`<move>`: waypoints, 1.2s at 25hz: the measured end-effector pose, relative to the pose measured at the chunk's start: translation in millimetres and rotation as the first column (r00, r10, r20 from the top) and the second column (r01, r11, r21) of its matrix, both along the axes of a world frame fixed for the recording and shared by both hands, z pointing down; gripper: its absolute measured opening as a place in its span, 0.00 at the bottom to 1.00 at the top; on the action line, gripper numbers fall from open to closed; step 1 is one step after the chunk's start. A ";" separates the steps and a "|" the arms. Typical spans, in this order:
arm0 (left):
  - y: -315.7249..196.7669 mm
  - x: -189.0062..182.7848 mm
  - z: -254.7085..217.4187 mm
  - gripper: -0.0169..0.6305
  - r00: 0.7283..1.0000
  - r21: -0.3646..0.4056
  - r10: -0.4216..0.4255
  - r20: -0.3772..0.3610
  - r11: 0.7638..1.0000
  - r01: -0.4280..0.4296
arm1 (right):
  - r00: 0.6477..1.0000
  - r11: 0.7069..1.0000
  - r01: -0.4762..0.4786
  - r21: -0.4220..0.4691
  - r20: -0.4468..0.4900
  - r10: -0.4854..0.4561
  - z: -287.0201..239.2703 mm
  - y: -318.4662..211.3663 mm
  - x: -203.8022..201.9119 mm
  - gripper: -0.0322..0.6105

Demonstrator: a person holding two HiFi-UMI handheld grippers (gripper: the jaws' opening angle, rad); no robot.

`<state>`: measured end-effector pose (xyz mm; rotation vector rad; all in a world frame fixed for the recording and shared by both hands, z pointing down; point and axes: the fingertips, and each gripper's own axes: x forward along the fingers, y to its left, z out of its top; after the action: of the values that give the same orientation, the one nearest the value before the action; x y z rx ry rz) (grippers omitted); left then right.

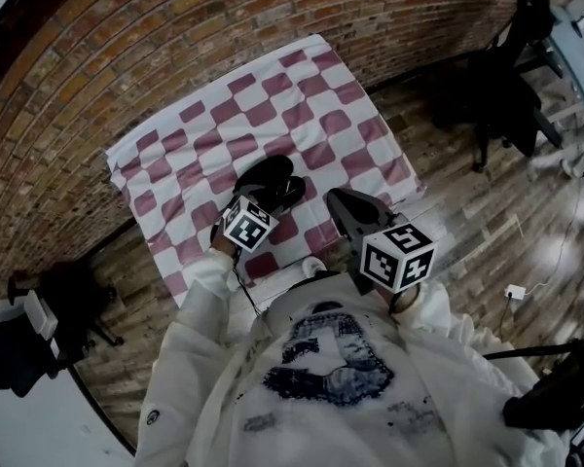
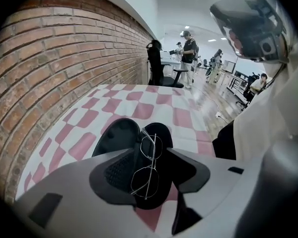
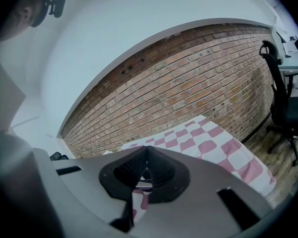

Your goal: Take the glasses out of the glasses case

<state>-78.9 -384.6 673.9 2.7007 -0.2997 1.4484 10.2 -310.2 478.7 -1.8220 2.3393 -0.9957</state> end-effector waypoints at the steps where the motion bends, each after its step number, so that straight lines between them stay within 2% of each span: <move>1: 0.3 0.7 1.5 0.35 1.000 -0.001 0.005 0.003 1.000 -0.005 | 1.000 1.000 -0.005 0.001 0.000 0.005 -0.7 0.6 1.4 0.07; 23: 6.9 14.4 33.5 0.17 0.990 -0.017 0.094 0.109 0.996 -0.093 | 0.998 0.998 -0.061 -0.027 0.018 0.062 5.8 12.1 25.3 0.07; 30: 6.8 14.4 35.3 0.10 0.991 0.012 0.077 0.114 0.997 -0.079 | 0.997 0.997 -0.072 -0.032 0.024 0.073 6.8 16.4 31.4 0.07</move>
<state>-64.5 -377.8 709.3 2.6760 -0.2147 1.6309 41.5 -293.8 485.5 -1.8787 2.2382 -1.0457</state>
